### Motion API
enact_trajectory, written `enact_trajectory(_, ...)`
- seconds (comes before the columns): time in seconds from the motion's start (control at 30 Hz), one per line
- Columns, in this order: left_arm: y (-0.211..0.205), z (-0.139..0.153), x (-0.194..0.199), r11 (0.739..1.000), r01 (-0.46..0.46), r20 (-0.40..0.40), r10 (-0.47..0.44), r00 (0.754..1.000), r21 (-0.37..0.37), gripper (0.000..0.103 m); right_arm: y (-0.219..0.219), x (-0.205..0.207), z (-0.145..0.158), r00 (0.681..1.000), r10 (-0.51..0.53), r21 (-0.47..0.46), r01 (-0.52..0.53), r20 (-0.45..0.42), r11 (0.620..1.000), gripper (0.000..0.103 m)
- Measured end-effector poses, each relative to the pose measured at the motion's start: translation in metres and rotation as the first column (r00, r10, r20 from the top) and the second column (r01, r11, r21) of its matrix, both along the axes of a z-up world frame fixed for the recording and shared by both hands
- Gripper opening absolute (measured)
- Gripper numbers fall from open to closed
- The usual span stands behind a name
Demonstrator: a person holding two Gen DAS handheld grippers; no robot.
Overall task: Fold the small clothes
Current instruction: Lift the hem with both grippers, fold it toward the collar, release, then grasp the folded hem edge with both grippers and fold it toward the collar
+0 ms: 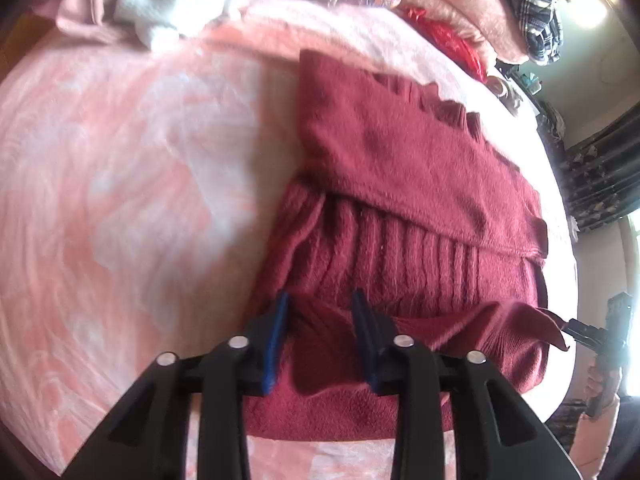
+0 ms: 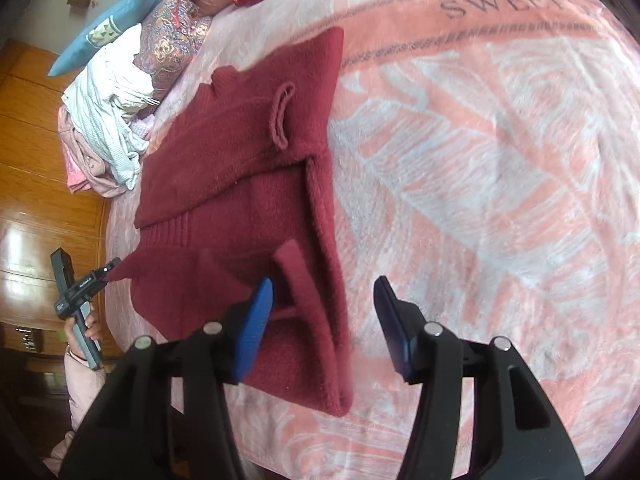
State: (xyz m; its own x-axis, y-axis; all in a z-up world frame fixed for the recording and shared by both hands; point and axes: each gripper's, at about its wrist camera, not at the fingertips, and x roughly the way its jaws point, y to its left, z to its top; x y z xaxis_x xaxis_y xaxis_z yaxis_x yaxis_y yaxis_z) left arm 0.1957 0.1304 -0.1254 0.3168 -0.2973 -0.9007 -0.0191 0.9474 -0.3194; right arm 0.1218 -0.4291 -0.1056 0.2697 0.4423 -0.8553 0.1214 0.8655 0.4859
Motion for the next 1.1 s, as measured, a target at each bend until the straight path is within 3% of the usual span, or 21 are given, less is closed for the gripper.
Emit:
enact_trajectory(0.13,-0.003,0.037,-0.004,0.996,0.039,0.129,-0.049,0.99,0.086,0.045,0.015,0.001,0.023,0.994,0.079,-0.039,-0.077,0.073,0.996,0.056)
enact_trajectory(0.27,-0.02,0.045,0.001,0.984,0.108,0.148,-0.129,0.981,0.143,0.049,0.039,0.012,0.016,0.986,0.157,-0.077,-0.152,0.063,0.985,0.056)
enact_trajectory(0.43,-0.035,0.021,0.01,0.972,0.164,0.093,-0.181,0.979,0.17,0.052,0.053,0.022,-0.018,0.985,0.171,-0.076,-0.172,-0.027,0.982,0.056)
enact_trajectory(0.73,-0.041,-0.03,0.016,0.959,0.21,-0.001,-0.214,0.977,0.191,0.052,0.07,0.029,-0.044,0.974,0.214,-0.103,-0.221,-0.08,0.97,0.054)
enact_trajectory(0.83,-0.04,-0.036,0.018,0.958,0.213,-0.002,-0.217,0.976,0.194,0.052,0.081,0.032,-0.05,0.966,0.239,-0.138,-0.251,-0.099,0.958,0.035)
enact_trajectory(0.9,-0.039,-0.039,0.02,0.959,0.21,-0.007,-0.212,0.977,0.19,0.047,0.085,0.031,-0.047,0.965,0.243,-0.177,-0.257,-0.094,0.95,0.009)
enact_trajectory(0.93,-0.038,-0.039,0.02,0.959,0.204,-0.011,-0.206,0.978,0.195,0.035,0.085,0.031,-0.044,0.967,0.243,-0.171,-0.254,-0.082,0.952,0.009)
enact_trajectory(1.07,-0.036,-0.031,0.016,0.961,0.199,0.012,-0.205,0.979,0.192,0.011,0.085,0.023,-0.024,0.966,0.257,-0.154,-0.257,-0.02,0.954,0.007)
enact_trajectory(1.1,-0.036,-0.027,0.014,0.963,0.207,0.021,-0.214,0.977,0.173,0.01,0.085,0.021,-0.02,0.965,0.263,-0.151,-0.261,-0.007,0.954,0.007)
